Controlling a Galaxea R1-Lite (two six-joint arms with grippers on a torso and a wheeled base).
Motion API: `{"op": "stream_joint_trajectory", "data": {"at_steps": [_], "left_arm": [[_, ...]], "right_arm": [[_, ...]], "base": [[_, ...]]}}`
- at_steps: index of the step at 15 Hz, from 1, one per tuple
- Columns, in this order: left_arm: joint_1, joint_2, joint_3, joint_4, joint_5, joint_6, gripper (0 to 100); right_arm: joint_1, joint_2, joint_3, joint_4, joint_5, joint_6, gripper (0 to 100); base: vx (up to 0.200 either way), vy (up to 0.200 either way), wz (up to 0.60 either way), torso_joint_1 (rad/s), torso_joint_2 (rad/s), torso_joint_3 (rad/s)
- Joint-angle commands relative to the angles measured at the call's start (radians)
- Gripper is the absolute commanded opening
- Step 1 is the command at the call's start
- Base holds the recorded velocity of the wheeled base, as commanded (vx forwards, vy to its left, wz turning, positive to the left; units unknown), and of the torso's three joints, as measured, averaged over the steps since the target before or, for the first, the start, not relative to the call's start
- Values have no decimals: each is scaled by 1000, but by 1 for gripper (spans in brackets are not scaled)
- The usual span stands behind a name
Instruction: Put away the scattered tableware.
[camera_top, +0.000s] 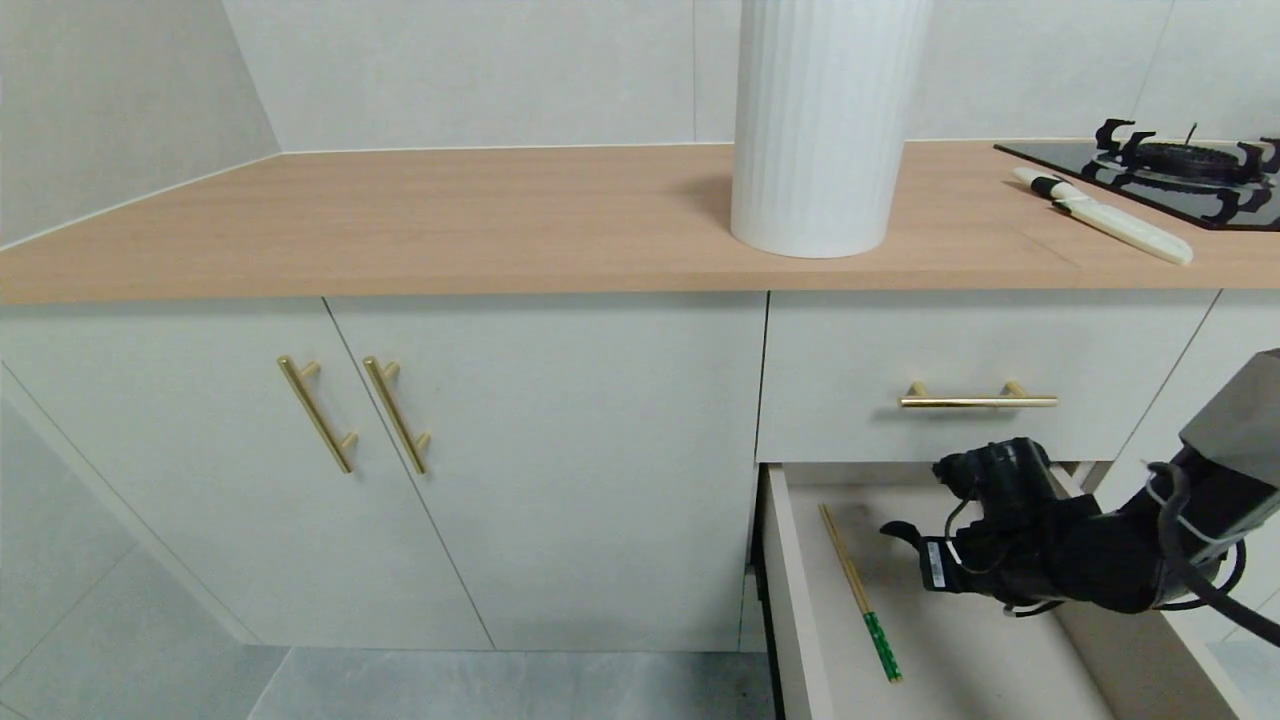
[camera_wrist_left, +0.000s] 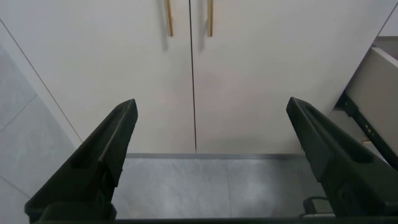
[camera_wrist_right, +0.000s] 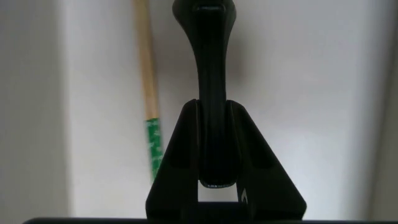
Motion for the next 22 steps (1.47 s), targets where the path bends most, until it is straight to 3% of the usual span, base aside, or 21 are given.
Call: {"op": "stream_joint_trajectory", "data": {"at_steps": [1,13,14,22], "left_arm": [[0,0,0,0,0,0,100],[0,0,0,0,0,-2,100],[0,0,0,0,0,0,100],[0,0,0,0,0,0,100]], "right_arm": [[3,74,2,-8,-15,0,0],[-3,110,-4,-17,-18,-1,0],[-3,109,-3,-17,-18,-1,100],[-12,-12,25,-6,-11,-3,100]], "base": [[0,0,0,0,0,0],[0,0,0,0,0,0],[0,0,0,0,0,0],[0,0,0,0,0,0]]}}
